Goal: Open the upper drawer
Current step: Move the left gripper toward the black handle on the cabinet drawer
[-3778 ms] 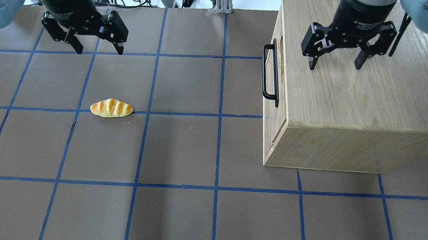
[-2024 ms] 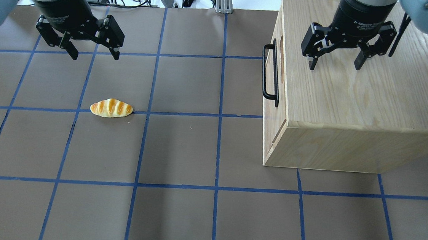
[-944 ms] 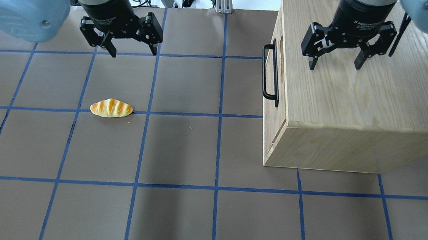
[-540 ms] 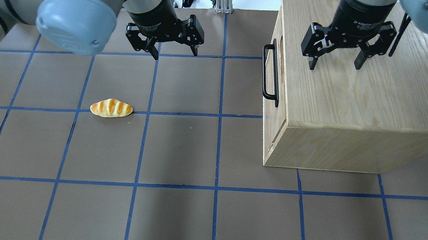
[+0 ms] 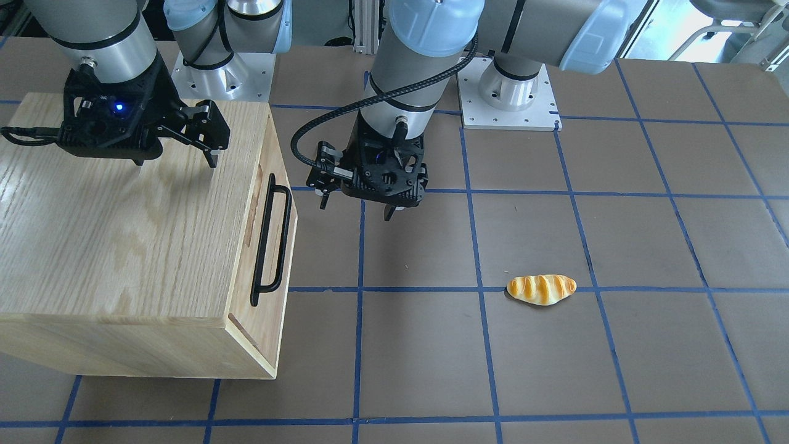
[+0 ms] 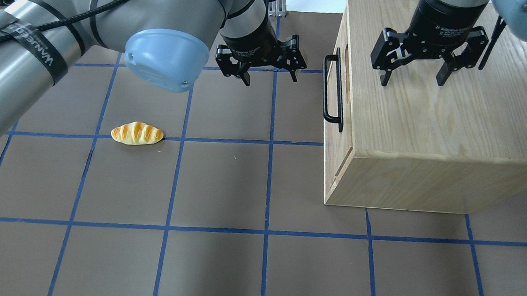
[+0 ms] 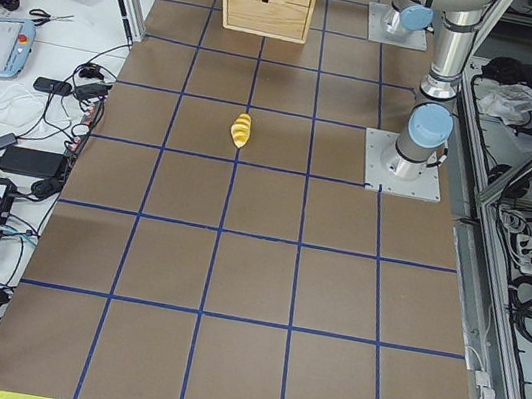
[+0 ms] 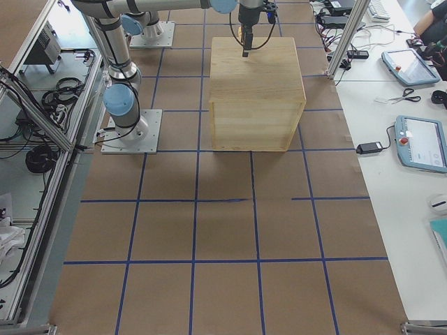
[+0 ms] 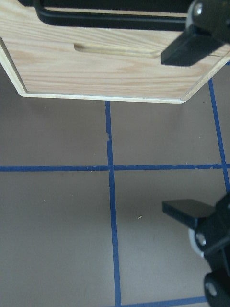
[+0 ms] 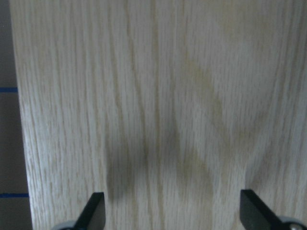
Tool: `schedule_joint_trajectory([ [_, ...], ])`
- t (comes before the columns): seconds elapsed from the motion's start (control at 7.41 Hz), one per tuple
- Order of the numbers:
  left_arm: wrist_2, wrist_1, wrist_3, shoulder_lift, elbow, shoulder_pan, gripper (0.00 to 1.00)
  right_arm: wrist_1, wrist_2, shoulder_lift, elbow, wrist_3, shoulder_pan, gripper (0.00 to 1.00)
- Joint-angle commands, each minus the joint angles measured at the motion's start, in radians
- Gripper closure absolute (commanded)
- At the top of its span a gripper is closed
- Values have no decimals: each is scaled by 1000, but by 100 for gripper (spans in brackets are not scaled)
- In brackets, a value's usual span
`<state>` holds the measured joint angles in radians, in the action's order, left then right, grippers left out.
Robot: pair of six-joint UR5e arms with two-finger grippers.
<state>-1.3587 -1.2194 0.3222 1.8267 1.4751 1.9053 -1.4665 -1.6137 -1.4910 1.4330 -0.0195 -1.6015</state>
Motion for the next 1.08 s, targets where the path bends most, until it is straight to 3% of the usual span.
schedule_joint_trajectory([
  [0.0,47,55,20,31,-1,26,0,0,0,0,1,0,0,0],
  [0.94,47,151,34,95,-4,55,0,0,0,0,1,0,0,0],
])
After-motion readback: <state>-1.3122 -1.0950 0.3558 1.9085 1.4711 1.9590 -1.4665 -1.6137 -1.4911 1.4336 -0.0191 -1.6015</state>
